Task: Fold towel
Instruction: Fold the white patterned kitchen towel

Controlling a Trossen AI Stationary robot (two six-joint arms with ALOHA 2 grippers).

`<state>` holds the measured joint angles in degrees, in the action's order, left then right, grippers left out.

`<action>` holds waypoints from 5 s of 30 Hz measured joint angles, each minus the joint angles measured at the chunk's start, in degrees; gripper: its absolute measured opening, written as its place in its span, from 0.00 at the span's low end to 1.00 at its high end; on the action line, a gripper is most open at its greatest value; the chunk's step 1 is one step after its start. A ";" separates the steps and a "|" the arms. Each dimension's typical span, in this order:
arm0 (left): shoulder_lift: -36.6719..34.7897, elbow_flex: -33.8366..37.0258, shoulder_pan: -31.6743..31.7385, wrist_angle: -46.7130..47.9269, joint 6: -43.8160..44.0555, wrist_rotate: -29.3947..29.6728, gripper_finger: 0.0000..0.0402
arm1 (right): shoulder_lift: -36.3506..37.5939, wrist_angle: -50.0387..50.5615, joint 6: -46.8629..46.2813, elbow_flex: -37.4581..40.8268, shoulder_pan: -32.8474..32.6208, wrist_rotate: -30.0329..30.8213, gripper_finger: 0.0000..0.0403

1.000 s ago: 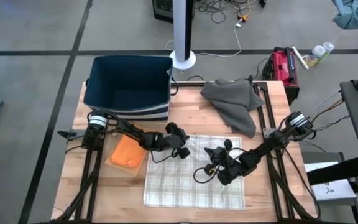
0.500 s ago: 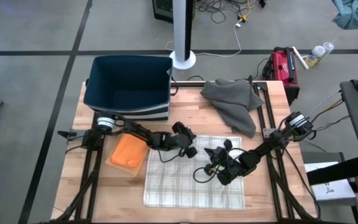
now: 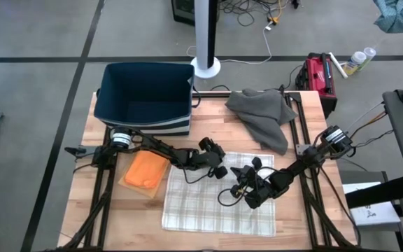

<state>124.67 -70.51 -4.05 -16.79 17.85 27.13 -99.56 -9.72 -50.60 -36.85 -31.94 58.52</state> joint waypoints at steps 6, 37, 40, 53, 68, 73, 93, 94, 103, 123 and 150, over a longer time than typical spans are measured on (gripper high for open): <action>0.60 0.13 0.04 1.02 0.24 2.36 0.00 | -2.23 0.05 -3.17 0.53 0.09 -0.49 0.00; 0.43 0.53 0.41 3.95 0.76 6.10 0.00 | -2.87 -0.11 0.27 -2.04 0.09 -0.47 0.00; 0.43 0.56 0.41 4.01 0.61 6.08 0.00 | -2.87 -0.10 0.21 -2.09 0.09 -0.48 0.00; -7.50 -1.03 -1.82 16.90 -8.62 0.90 0.01 | 9.84 5.00 4.03 -2.92 -5.67 1.52 0.00; -5.15 -3.61 -18.86 -2.56 -12.90 -10.94 0.02 | 27.32 34.04 -25.15 -2.93 -5.62 -12.49 0.10; 0.84 -15.68 -19.94 1.41 -12.30 -12.56 0.06 | 28.48 44.91 -34.27 -2.92 -1.47 -17.03 0.24; 29.93 -59.12 -19.28 14.57 -6.85 -14.71 0.73 | 29.87 71.56 -51.08 -2.90 8.47 -33.21 0.54; 29.93 -58.59 -19.20 14.93 -6.82 -14.70 0.73 | 29.87 71.55 -50.92 -2.90 8.48 -33.09 0.55; 30.59 -53.62 -19.21 6.38 -10.30 -18.64 0.67 | 29.63 70.67 -53.17 -2.69 8.70 -33.03 0.56; 29.78 -45.06 -19.17 5.87 -11.31 -15.86 0.59 | 29.61 69.25 -53.79 -1.87 10.99 -33.01 0.55; 30.09 -51.66 -19.30 17.38 -11.91 -15.45 0.09 | 29.61 53.44 -56.61 10.79 13.26 -33.31 0.54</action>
<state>154.76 -122.16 -23.35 0.59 5.94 11.68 -69.95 43.72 -107.21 -26.05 -18.68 25.21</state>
